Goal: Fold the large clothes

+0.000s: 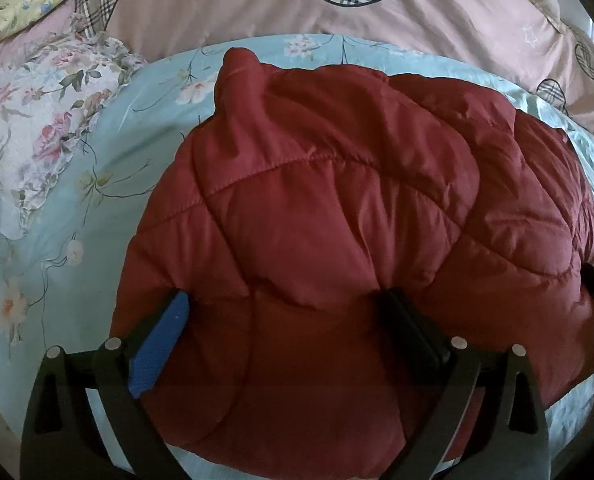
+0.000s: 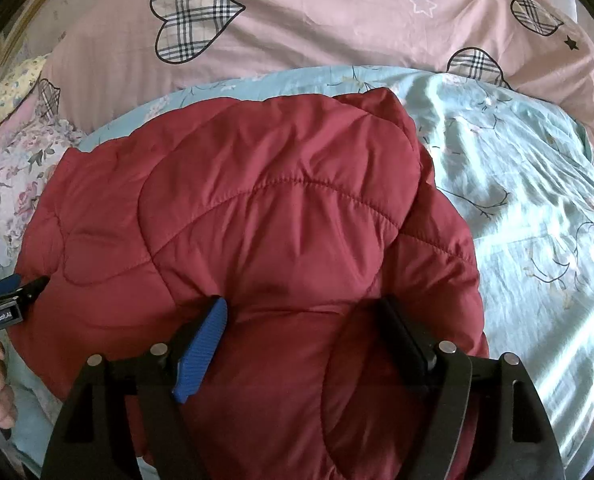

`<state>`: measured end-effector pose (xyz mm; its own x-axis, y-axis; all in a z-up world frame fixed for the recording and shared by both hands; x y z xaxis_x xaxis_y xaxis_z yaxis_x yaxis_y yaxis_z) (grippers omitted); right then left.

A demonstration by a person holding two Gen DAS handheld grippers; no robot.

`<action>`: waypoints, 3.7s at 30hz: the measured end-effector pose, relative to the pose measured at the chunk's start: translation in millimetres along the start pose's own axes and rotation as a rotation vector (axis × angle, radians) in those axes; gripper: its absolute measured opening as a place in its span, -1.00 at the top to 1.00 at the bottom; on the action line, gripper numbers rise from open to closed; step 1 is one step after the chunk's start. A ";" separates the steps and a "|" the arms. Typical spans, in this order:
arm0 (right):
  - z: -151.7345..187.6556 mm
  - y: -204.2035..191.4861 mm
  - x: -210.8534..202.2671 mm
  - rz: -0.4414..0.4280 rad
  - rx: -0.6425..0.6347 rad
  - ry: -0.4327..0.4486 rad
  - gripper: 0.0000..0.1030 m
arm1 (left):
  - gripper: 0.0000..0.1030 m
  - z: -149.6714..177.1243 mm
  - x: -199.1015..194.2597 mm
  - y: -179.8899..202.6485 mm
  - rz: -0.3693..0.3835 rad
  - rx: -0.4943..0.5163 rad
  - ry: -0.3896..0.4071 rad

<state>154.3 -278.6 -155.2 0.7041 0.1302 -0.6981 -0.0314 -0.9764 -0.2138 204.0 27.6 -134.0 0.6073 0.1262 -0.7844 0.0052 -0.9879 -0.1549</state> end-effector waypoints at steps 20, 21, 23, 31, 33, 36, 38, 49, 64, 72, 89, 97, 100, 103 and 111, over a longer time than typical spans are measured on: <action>-41.5 -23.6 32.2 -0.030 -0.071 -0.057 -0.58 | -0.88 -10.6 -20.8 -6.0 0.006 -0.019 0.039; -44.0 -20.7 33.6 -0.033 -0.060 -0.057 -0.58 | -0.88 -14.6 -28.7 -6.5 0.022 -0.028 0.060; -46.1 -19.1 31.9 -0.033 -0.053 -0.055 -0.56 | -0.88 -25.7 -47.7 -4.5 0.075 -0.043 0.113; -43.0 -3.3 20.2 -0.010 -0.021 -0.033 -0.55 | -0.88 -32.2 -15.6 42.5 0.121 0.083 0.003; -42.8 1.2 25.1 -0.010 -0.016 -0.038 -0.55 | -0.90 -28.8 -2.6 46.1 0.113 0.075 -0.003; -44.6 4.4 31.0 -0.009 -0.009 -0.041 -0.56 | -0.94 -29.5 5.2 49.5 0.101 0.080 0.005; -44.6 6.0 33.8 -0.012 -0.003 -0.038 -0.58 | -0.96 -30.4 8.0 49.8 0.097 0.083 0.004; -39.6 -6.3 -0.5 -0.009 -0.007 -0.009 -0.57 | -1.00 -29.7 16.4 52.0 0.084 0.099 0.010; -26.3 -0.4 12.8 0.005 -0.005 -0.029 -0.69 | -1.00 -6.3 -9.9 14.4 0.106 0.051 -0.012; 0.2 -6.7 -11.2 -0.002 -0.027 -0.042 -0.58 | -1.00 -2.7 -2.8 17.3 0.101 0.057 -0.009; 0.2 -1.9 -8.6 0.006 0.012 -0.037 -0.63 | -1.00 -2.5 -4.9 19.8 0.060 0.063 -0.012; 13.2 -22.0 -54.6 -0.050 -0.012 0.006 -0.67 | -1.00 21.0 -47.3 8.9 0.087 0.024 0.024; 26.1 -33.8 -68.4 -0.073 -0.036 0.003 -0.67 | -1.00 37.1 -59.3 6.9 0.101 0.022 0.025; 43.8 -43.1 -75.4 -0.092 -0.055 -0.015 -0.67 | -1.00 58.2 -64.5 5.7 0.106 0.017 0.007; 94.2 -58.4 -83.9 -0.090 -0.076 -0.060 -0.68 | -1.00 96.5 -69.8 5.2 0.112 0.018 -0.027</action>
<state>30.3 -216.3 -148.5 0.6577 0.2256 -0.7187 0.0852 -0.9702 -0.2267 85.0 22.3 -138.1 0.5820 0.0176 -0.8130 -0.0761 -0.9942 -0.0759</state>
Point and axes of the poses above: each gripper's, at about its wrist camera, not at the fingertips, and x roughly the way its jaws point, y to its right, z to its underside, the point moved 8 cm from there along x, roughly the way its jaws point, and after that the axes turned 8 degrees about -z, right-handed, at the moved point
